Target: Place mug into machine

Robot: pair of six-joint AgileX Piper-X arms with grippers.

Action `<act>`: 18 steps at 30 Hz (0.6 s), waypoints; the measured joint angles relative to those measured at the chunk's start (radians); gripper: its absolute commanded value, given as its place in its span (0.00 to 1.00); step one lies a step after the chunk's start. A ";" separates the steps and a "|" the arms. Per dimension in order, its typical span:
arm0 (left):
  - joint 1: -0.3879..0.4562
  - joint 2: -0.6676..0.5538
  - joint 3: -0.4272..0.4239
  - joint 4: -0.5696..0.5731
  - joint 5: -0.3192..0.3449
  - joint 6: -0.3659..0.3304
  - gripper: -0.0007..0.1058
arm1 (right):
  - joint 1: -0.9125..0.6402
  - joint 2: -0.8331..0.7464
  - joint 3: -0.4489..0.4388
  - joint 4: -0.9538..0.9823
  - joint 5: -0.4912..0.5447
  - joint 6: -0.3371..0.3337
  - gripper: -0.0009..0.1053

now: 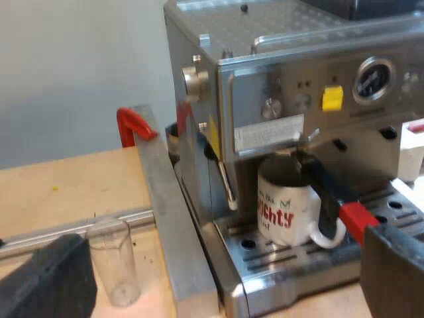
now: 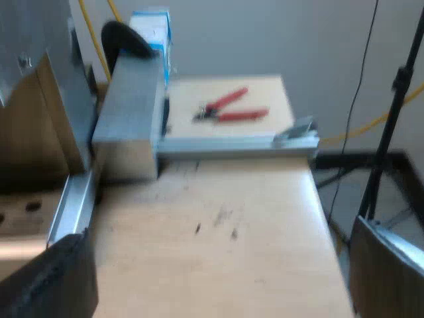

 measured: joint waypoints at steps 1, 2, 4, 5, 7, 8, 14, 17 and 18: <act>0.000 -0.001 0.000 0.026 0.000 0.000 0.77 | 0.003 0.001 0.000 0.025 -0.003 0.000 0.74; 0.000 -0.001 0.000 0.030 0.000 0.000 0.77 | 0.004 0.001 0.000 0.033 -0.008 -0.002 0.74; 0.000 -0.001 0.003 0.065 -0.004 0.001 0.77 | 0.006 0.001 0.015 0.014 -0.062 -0.002 0.74; 0.000 -0.001 0.003 0.076 -0.015 0.004 0.77 | 0.006 0.001 0.029 -0.004 -0.097 -0.002 0.74; 0.003 -0.001 -0.003 0.115 -0.041 0.006 0.77 | 0.008 0.001 0.044 -0.027 -0.135 0.000 0.74; 0.003 -0.001 0.004 0.128 -0.059 0.006 0.77 | 0.007 0.001 0.058 -0.041 -0.142 0.000 0.74; 0.003 -0.001 0.102 0.056 -0.110 0.006 0.77 | 0.007 0.001 0.122 -0.072 -0.145 0.000 0.74; 0.003 0.001 0.184 -0.028 -0.112 0.006 0.77 | 0.007 0.001 0.167 -0.071 -0.146 0.000 0.74; 0.003 0.001 0.212 -0.051 -0.112 0.006 0.77 | 0.007 0.001 0.180 -0.071 -0.146 0.000 0.74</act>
